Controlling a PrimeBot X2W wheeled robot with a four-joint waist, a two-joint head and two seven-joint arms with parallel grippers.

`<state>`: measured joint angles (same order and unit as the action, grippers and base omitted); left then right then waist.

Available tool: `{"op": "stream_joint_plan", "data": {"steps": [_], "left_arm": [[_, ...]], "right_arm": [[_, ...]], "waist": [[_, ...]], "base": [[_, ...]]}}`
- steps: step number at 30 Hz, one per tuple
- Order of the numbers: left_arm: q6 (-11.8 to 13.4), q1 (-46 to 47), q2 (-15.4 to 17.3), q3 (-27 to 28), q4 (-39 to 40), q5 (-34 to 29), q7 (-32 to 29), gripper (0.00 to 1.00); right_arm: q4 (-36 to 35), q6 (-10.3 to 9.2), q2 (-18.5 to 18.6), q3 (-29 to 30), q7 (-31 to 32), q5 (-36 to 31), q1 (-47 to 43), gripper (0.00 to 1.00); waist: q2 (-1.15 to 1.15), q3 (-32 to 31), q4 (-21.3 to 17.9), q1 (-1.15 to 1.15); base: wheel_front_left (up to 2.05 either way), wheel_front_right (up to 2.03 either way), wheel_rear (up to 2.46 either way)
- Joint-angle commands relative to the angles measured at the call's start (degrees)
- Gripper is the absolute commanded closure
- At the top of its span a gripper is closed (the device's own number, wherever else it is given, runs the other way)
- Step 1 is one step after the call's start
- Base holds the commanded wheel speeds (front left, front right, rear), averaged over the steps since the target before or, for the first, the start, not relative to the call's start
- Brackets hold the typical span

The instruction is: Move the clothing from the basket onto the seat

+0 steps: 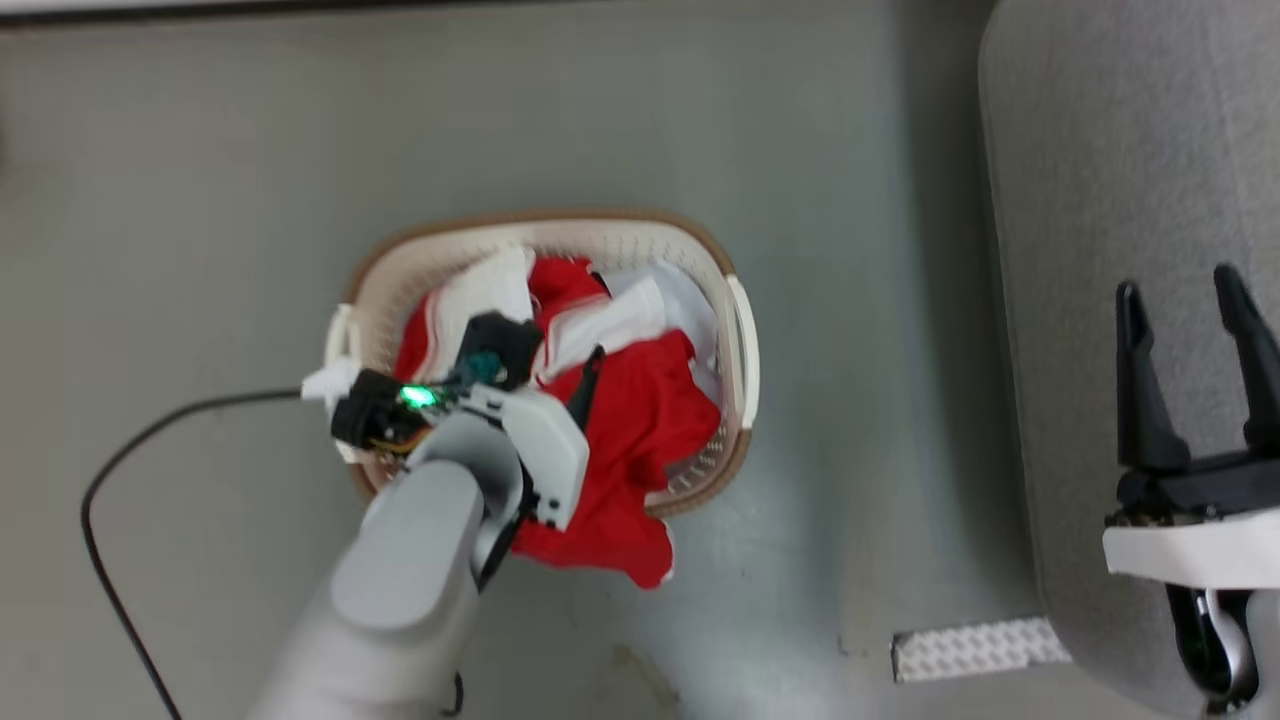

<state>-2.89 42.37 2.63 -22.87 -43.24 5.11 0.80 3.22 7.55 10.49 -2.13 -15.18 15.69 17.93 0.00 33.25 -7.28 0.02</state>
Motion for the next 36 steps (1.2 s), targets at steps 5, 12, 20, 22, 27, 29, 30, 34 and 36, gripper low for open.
{"op": "stream_joint_plan", "data": {"steps": [5,12,20,22,27,29,30,34,36], "left_arm": [[1.47,6.84,0.46,-0.36,-7.53,1.25,-3.44,0.0],[1.53,11.46,0.49,-0.39,-15.44,2.2,-6.18,0.0],[1.25,14.28,0.51,-0.27,-20.7,3.51,-6.02,0.0],[0.76,14.4,0.48,-0.63,-21.92,3.68,-6.4,0.0],[-0.56,14.7,0.45,-1.53,-23.7,4.66,-6.06,0.93],[-1.17,14.37,0.44,-2.13,-23.88,5.2,-5.41,1.0],[-1.69,14.05,0.43,-2.35,-23.63,5.84,-5.02,1.0],[-2.75,12.62,0.42,-2.98,-21.7,9.13,-3.18,1.0],[-2.9,11.75,0.42,-3.26,-20.52,10.27,-1.38,1.0]], "right_arm": [[-2.25,-0.13,-0.05,-1.27,0.05,0.3,3.81,0.0],[-3.27,-0.13,-0.04,-2.75,0.05,0.86,5.08,0.0],[-3.51,-0.13,0.48,-3.78,0.05,1.2,5.58,0.0],[-3.35,-0.13,0.65,-3.97,0.05,1.27,5.67,0.0],[-2.96,-0.12,0.8,-4.13,0.05,1.4,5.63,0.0],[-2.76,-0.12,0.75,-4.03,0.05,1.31,5.29,0.0],[-2.7,-0.13,0.75,-3.88,0.05,1.26,5.09,0.0],[-2.32,-0.12,0.93,-3.16,0.05,1.12,4.34,0.0],[-2.08,-0.12,1.13,-2.58,0.05,1.08,3.75,0.0]], "waist": [[0.0,10.18,-3.69,-0.02],[0.0,13.09,-4.04,-0.02],[0.0,14.76,-3.97,-0.02],[0.0,15.02,-4.0,-0.02],[0.0,15.08,-4.09,-0.02],[0.0,14.62,-3.97,-0.02],[0.0,14.33,-3.85,-0.02],[0.0,12.42,-2.89,-0.02],[0.0,10.79,-2.14,-0.02]], "base": [[0.0,0.0,0.0],[0.0,0.0,0.0],[0.0,0.0,0.0],[0.0,0.0,0.0],[0.0,0.0,0.0],[0.0,0.0,0.0],[0.0,0.0,0.0],[0.0,0.0,0.0],[0.0,0.0,0.0]]}}
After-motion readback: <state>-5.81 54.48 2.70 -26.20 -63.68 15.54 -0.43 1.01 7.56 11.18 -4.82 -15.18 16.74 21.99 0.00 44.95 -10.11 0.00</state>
